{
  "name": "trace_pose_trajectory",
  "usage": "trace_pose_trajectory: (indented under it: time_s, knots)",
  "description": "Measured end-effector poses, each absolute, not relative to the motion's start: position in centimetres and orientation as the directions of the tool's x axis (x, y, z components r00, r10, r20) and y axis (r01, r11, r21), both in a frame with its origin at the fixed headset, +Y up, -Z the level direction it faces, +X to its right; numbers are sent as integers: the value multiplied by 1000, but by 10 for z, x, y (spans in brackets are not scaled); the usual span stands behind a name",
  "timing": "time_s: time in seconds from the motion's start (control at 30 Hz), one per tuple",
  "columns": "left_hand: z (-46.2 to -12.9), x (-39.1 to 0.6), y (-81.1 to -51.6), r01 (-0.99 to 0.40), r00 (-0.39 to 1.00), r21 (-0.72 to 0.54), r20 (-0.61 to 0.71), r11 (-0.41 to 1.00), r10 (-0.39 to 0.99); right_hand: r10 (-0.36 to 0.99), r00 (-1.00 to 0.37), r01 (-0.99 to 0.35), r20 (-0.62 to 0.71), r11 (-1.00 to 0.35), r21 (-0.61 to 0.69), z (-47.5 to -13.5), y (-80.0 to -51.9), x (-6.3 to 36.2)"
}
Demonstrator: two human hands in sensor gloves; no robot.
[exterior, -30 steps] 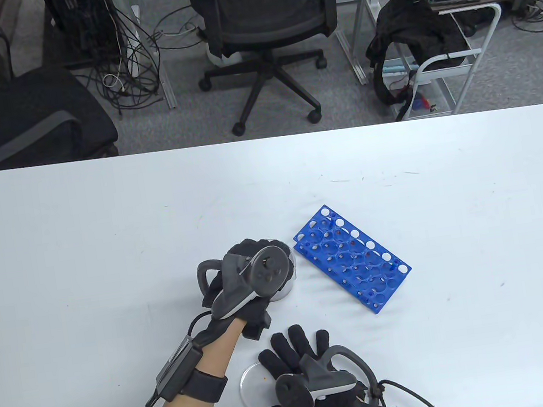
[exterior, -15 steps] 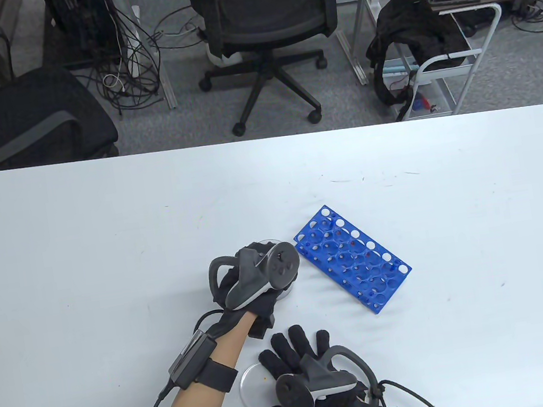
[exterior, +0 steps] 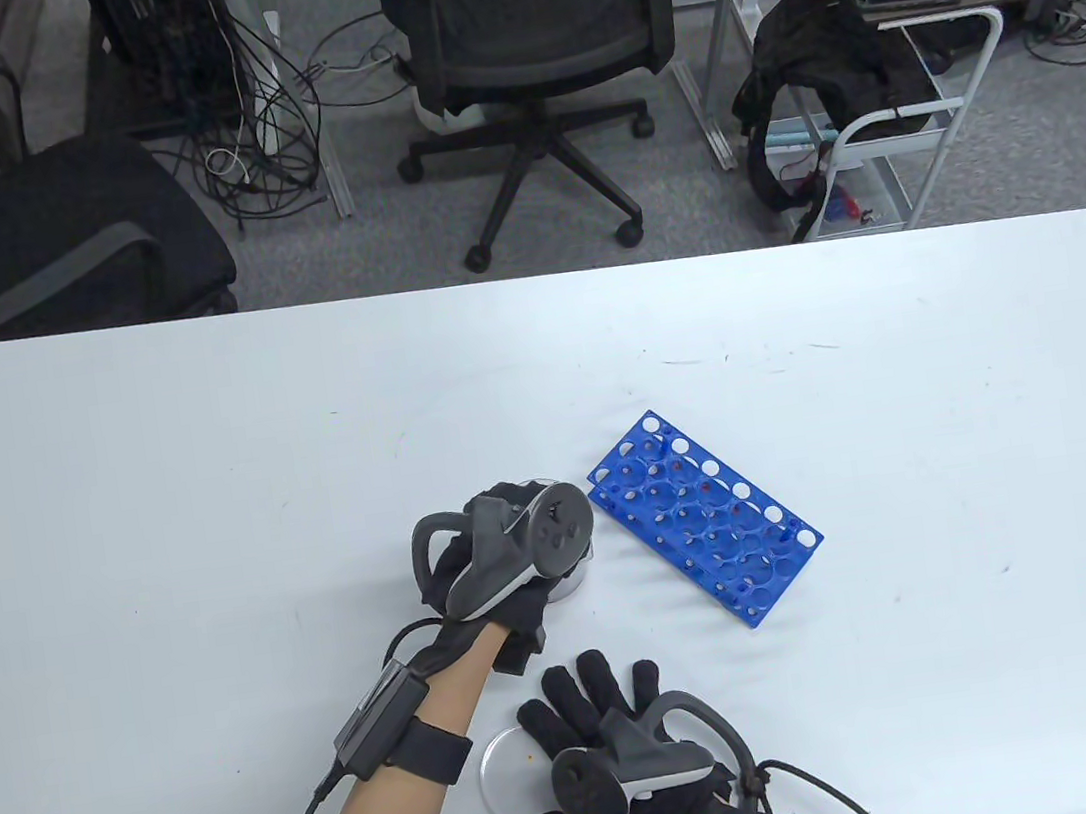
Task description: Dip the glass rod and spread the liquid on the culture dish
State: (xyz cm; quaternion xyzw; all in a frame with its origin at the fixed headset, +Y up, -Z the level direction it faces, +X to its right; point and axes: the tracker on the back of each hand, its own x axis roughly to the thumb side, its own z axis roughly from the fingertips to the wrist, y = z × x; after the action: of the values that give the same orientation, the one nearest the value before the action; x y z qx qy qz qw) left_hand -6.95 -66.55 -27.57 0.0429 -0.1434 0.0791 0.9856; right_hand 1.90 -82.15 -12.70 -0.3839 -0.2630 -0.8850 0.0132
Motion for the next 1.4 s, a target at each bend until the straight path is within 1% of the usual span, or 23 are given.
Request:
trace_pose_trajectory:
  time_s: [0.27, 0.43, 0.53, 0.63, 0.8, 1.0, 1.1, 1.27, 1.4]
  knots:
    - [-249, -89, -622, -242, 930, 178, 322, 954, 176, 179, -705, 225, 687, -861, 455, -127, -822, 19]
    - [-228, -105, -597, -289, 910, 213, 365, 933, 198, 179, -705, 225, 687, -861, 455, -127, -822, 19]
    - [-211, -114, -589, -300, 899, 224, 390, 927, 196, 179, -705, 225, 687, -861, 455, -127, -822, 19]
    - [-193, -122, -586, -305, 890, 227, 413, 925, 192, 177, -706, 226, 685, -861, 455, -127, -822, 19]
    - [-167, -131, -593, -314, 873, 192, 444, 930, 203, 177, -707, 226, 685, -861, 455, -127, -822, 19]
    - [-136, -136, -612, -266, 861, 135, 478, 954, 172, 176, -707, 227, 685, -861, 455, -127, -822, 19]
    - [-128, -138, -624, -265, 856, 101, 483, 959, 186, 176, -707, 227, 685, -861, 455, -127, -822, 19]
    - [-120, -141, -650, -282, 844, 9, 479, 959, 243, 176, -707, 227, 685, -861, 455, -127, -822, 19]
    - [-114, -144, -666, -285, 838, -33, 477, 958, 266, 176, -707, 227, 685, -861, 455, -127, -822, 19]
